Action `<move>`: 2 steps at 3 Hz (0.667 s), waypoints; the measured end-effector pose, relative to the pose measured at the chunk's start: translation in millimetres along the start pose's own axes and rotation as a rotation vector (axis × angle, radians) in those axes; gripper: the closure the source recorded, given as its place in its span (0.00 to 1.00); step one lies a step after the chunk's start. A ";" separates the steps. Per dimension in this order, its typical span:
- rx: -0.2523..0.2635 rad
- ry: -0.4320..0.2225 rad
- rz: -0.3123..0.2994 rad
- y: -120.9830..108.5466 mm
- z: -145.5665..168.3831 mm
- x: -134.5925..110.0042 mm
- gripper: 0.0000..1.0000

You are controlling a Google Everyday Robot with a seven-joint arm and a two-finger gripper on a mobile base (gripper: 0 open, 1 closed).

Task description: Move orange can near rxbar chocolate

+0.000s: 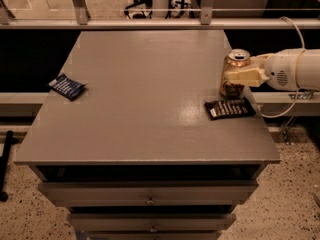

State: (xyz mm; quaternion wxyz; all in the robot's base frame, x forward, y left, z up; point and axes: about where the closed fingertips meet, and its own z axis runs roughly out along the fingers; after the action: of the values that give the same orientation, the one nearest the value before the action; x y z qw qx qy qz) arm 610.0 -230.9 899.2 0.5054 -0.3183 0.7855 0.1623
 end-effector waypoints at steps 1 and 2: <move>-0.025 0.013 0.005 9.6 -14.4 13.8 0.16; -0.044 0.022 0.017 14.7 -28.5 28.2 0.00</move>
Offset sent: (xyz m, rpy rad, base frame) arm -0.0606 -0.0328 -0.0225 0.0203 0.0640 0.0343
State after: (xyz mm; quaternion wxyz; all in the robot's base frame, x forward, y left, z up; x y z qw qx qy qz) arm 572.5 -245.9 885.4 0.4884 -0.3243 0.7898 0.1802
